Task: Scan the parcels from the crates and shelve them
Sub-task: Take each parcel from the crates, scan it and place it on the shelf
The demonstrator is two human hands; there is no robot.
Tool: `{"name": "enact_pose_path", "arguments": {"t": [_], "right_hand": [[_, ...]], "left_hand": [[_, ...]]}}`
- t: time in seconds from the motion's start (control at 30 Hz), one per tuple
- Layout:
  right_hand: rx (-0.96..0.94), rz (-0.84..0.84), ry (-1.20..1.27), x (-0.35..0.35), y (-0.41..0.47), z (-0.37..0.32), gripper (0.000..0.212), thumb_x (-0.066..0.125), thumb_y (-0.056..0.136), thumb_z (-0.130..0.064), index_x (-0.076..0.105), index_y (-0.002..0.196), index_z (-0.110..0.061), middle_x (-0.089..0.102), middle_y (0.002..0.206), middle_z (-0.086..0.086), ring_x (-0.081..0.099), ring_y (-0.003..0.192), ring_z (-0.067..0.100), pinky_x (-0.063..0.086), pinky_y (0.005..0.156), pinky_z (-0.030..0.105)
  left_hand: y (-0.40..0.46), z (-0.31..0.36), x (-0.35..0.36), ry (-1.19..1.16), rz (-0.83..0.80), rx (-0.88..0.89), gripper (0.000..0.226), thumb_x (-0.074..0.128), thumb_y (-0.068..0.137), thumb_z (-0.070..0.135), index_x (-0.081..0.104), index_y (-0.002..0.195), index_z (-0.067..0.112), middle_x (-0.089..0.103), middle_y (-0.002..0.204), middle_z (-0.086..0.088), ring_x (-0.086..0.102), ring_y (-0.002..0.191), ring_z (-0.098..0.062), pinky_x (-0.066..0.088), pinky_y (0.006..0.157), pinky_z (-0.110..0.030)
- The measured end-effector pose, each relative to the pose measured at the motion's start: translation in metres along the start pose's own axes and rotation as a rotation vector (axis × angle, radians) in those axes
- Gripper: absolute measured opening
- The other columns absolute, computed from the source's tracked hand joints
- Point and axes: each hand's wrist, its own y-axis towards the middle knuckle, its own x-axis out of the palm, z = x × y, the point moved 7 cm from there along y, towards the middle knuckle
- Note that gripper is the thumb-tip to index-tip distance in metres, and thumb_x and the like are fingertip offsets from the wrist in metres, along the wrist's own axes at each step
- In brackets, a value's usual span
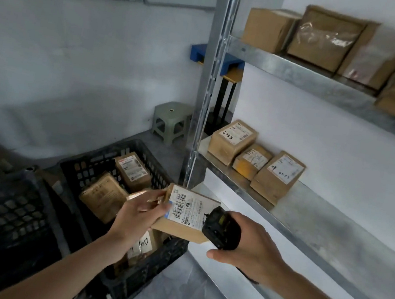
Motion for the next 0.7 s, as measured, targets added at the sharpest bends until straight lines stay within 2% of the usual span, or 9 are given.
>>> {"name": "enact_pose_path", "arguments": {"t": [0.1, 0.2, 0.3, 0.37, 0.43, 0.57, 0.67, 0.7], "right_hand": [[0.001, 0.034, -0.199, -0.012, -0.018, 0.002, 0.081, 0.085, 0.064, -0.066, 0.048, 0.132, -0.042, 0.060, 0.122, -0.026, 0.060, 0.110, 0.002, 0.048, 0.085, 0.025], [-0.009, 0.043, -0.289, -0.022, -0.033, 0.009, 0.081, 0.083, 0.065, -0.069, 0.046, 0.132, -0.043, 0.059, 0.125, -0.026, 0.060, 0.111, 0.003, 0.047, 0.085, 0.026], [-0.003, 0.058, -0.361, -0.034, -0.048, 0.020, 0.081, 0.082, 0.062, -0.069, 0.048, 0.131, -0.041, 0.061, 0.122, -0.023, 0.062, 0.106, 0.005, 0.051, 0.084, 0.028], [0.001, 0.072, -0.424, -0.041, -0.060, 0.026, 0.082, 0.081, 0.062, -0.070, 0.048, 0.130, -0.040, 0.062, 0.120, -0.022, 0.062, 0.104, 0.007, 0.053, 0.084, 0.032], [0.004, 0.068, -0.460, -0.046, -0.071, 0.033, 0.081, 0.081, 0.062, -0.070, 0.048, 0.130, -0.040, 0.061, 0.119, -0.021, 0.062, 0.104, 0.008, 0.052, 0.084, 0.033], [0.021, 0.060, -0.526, -0.056, -0.091, 0.046, 0.075, 0.080, 0.064, -0.069, 0.049, 0.127, -0.040, 0.061, 0.116, -0.021, 0.061, 0.104, 0.009, 0.046, 0.078, 0.030], [0.042, 0.056, -0.545, -0.064, -0.105, 0.056, 0.075, 0.080, 0.065, -0.067, 0.049, 0.129, -0.041, 0.061, 0.117, -0.021, 0.061, 0.105, 0.009, 0.039, 0.075, 0.029], [0.049, 0.060, -0.549, -0.066, -0.109, 0.059, 0.075, 0.079, 0.065, -0.066, 0.049, 0.130, -0.041, 0.061, 0.117, -0.021, 0.061, 0.105, 0.008, 0.038, 0.075, 0.029]], "left_hand": [[-0.013, 0.002, 0.011, -0.003, -0.052, 0.005, 0.035, 0.077, 0.086, 0.037, 0.066, 0.119, 0.040, 0.079, 0.098, 0.008, 0.075, 0.089, -0.006, 0.060, 0.083, -0.035], [-0.023, 0.004, 0.025, -0.006, -0.095, 0.018, 0.024, 0.075, 0.088, 0.028, 0.069, 0.109, 0.036, 0.079, 0.094, 0.006, 0.076, 0.086, -0.009, 0.060, 0.071, -0.025], [-0.029, 0.000, 0.039, 0.048, -0.118, 0.018, 0.014, 0.077, 0.087, 0.034, 0.075, 0.098, 0.042, 0.079, 0.093, 0.006, 0.076, 0.089, -0.013, 0.061, 0.079, -0.036], [-0.035, -0.002, 0.049, 0.093, -0.144, 0.032, 0.017, 0.078, 0.081, 0.045, 0.073, 0.095, 0.054, 0.079, 0.094, 0.008, 0.076, 0.093, -0.014, 0.060, 0.084, -0.042], [-0.040, -0.004, 0.061, 0.086, -0.168, 0.031, 0.023, 0.076, 0.075, 0.049, 0.072, 0.097, 0.054, 0.079, 0.095, 0.006, 0.076, 0.093, -0.015, 0.061, 0.085, -0.045], [-0.052, -0.002, 0.083, 0.099, -0.192, 0.036, 0.018, 0.074, 0.091, 0.026, 0.075, 0.094, 0.043, 0.079, 0.092, 0.007, 0.076, 0.091, -0.013, 0.062, 0.078, -0.035], [-0.059, 0.001, 0.095, 0.110, -0.214, 0.037, 0.018, 0.076, 0.086, 0.038, 0.074, 0.103, 0.044, 0.079, 0.096, 0.006, 0.075, 0.094, -0.012, 0.061, 0.083, -0.040], [-0.061, 0.003, 0.099, 0.124, -0.228, 0.048, 0.028, 0.077, 0.082, 0.045, 0.073, 0.109, 0.042, 0.079, 0.098, 0.006, 0.075, 0.095, -0.012, 0.060, 0.085, -0.042]]}}
